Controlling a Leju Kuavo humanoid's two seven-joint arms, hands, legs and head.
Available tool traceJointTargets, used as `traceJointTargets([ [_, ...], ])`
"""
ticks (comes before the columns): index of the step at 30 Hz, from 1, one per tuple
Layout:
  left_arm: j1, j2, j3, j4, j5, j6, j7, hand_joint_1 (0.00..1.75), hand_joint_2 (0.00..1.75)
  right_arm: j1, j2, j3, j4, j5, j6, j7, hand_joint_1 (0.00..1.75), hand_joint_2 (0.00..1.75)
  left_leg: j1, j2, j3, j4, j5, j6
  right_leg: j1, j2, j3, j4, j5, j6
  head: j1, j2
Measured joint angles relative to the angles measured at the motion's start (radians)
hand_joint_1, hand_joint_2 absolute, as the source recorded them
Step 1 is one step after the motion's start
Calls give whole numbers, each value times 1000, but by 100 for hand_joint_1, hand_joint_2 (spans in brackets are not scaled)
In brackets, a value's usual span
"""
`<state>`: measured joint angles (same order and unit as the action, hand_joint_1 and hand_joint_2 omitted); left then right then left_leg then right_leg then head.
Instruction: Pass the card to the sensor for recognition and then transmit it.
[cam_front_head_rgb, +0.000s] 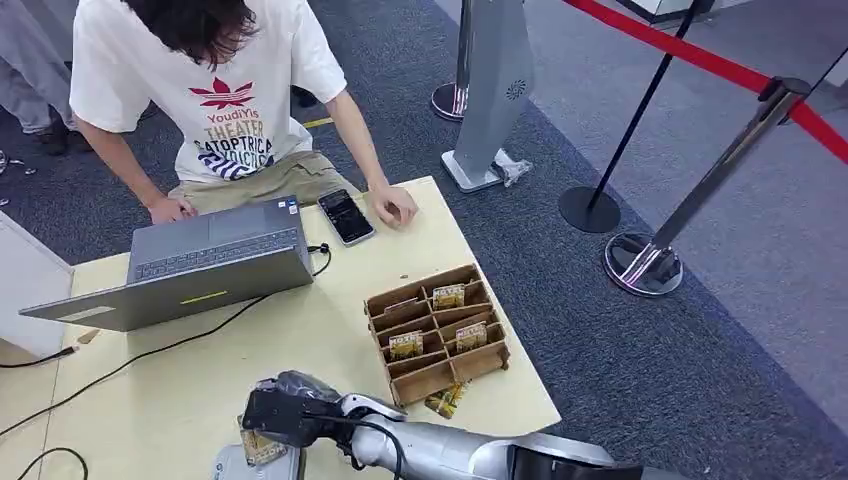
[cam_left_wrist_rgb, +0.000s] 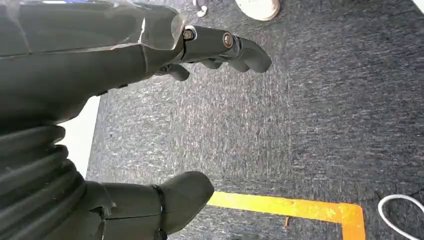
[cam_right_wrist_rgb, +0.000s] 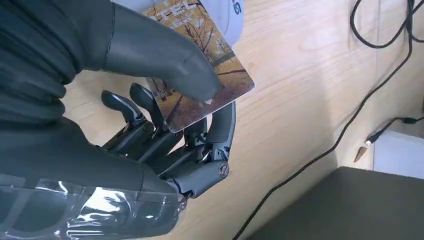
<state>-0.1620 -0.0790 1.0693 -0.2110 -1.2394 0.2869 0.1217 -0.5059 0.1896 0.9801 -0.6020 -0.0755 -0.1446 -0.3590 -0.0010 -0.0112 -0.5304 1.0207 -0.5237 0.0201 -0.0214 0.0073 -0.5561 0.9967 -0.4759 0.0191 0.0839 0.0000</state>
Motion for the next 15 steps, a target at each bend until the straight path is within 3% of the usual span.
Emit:
traceJointTargets([
  [15, -7, 0, -23, 0, -2, -2, 2, 0, 175, 2, 0, -6, 25, 18, -1, 8, 175, 175, 0, 0, 0, 0, 0, 0, 0, 0, 0, 0, 0, 0, 0, 0],
])
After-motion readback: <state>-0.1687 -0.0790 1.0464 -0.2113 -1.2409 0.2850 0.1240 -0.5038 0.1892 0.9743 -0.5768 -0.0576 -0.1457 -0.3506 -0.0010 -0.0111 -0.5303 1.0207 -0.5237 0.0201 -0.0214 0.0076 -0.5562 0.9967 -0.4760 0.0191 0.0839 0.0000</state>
